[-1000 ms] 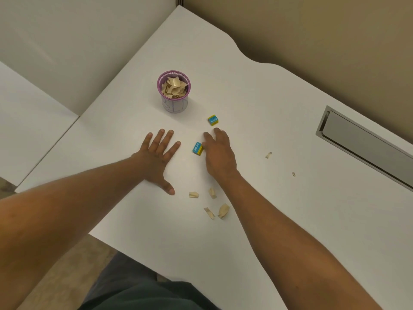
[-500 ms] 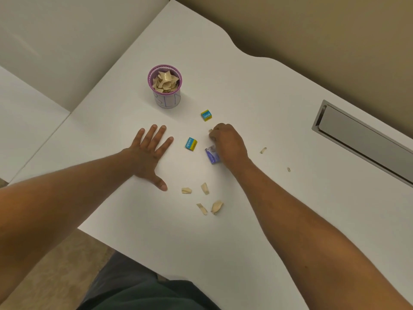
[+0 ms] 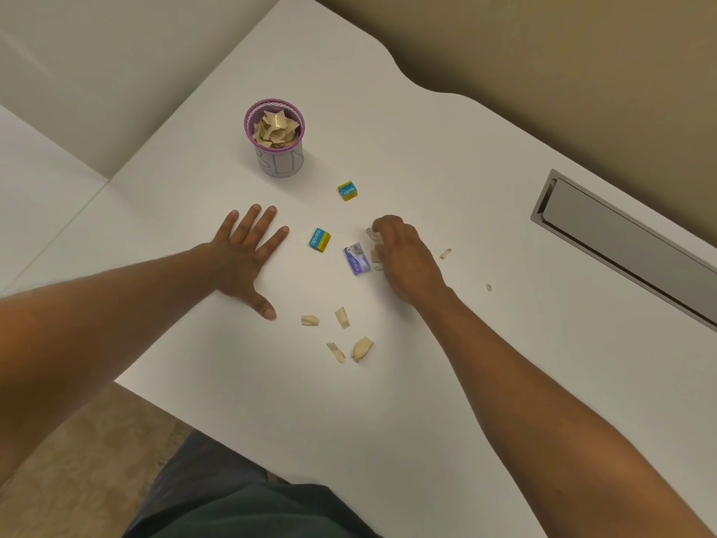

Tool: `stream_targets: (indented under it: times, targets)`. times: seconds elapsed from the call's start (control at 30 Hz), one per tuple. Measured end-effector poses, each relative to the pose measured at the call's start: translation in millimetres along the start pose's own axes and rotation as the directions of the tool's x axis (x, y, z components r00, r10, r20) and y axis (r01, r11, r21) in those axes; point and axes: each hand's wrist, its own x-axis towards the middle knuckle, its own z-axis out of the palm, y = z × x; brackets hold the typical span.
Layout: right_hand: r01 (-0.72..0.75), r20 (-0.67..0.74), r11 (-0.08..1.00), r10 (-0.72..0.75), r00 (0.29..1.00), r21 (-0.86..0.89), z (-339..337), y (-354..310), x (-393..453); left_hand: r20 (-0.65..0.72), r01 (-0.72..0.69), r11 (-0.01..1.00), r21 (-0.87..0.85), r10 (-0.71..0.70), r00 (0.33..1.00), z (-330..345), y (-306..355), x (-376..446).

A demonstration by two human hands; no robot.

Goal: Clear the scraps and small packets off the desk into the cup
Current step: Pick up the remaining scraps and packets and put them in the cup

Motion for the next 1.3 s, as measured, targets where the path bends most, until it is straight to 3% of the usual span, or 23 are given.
stream_targets:
  times: [0.17,0.37,0.47,0.53,0.6,0.8,1.0,1.07,1.13,1.23,1.3]
  targets:
    - [-0.052,0.021,0.996,0.054,0.998,-0.077,11.4,-4.8,-7.0,0.014,0.014,1.000,0.013,-0.014,1.000,-1.8,1.8,-0.8]
    - [-0.175,-0.080,0.981,0.168,0.983,-0.088,13.6,2.7,-33.7,0.006,0.034,0.999,0.034,-0.034,0.999,-1.3,3.6,-2.0]
    - [-0.076,-0.084,0.992,0.067,0.994,-0.098,11.9,0.5,-24.9,0.021,0.035,0.999,0.031,-0.036,0.999,-2.6,4.0,-2.5]
    - [0.050,0.047,0.983,-0.042,0.998,-0.177,14.4,-0.3,-17.2,0.031,0.034,0.999,0.039,-0.035,0.999,-4.4,4.9,-3.5]
    - [0.083,0.132,0.977,-0.058,0.990,-0.195,19.1,2.6,-16.1,0.051,0.030,0.999,0.039,-0.032,0.998,-6.3,5.7,-4.8]
    - [0.010,0.035,1.000,-0.009,0.999,-0.017,28.5,10.9,-50.9,0.068,0.035,0.998,0.048,-0.038,0.997,-8.4,7.3,-5.7]
    - [-0.104,-0.068,0.995,0.104,0.992,0.003,27.5,24.1,-85.0,0.071,0.038,0.998,0.044,-0.041,0.997,-7.7,7.4,-4.9]
    - [-0.135,-0.210,0.989,0.146,0.967,0.064,20.9,33.5,-91.8,0.071,0.038,0.998,0.041,-0.041,0.997,-7.5,7.7,-4.7]
    - [-0.264,-0.331,0.963,0.269,0.905,0.059,14.4,48.0,-96.6,0.067,0.036,0.998,0.042,-0.039,0.997,-7.2,7.6,-4.9]
    - [-0.622,-0.245,0.768,0.639,0.729,0.153,10.4,71.9,-102.1,0.065,0.037,0.999,0.037,-0.039,0.997,-7.5,8.5,-5.5]
    - [-0.682,-0.142,0.699,0.713,0.687,0.215,14.7,79.6,-104.5,0.069,0.031,0.999,0.028,-0.033,0.997,-7.3,9.0,-5.7]
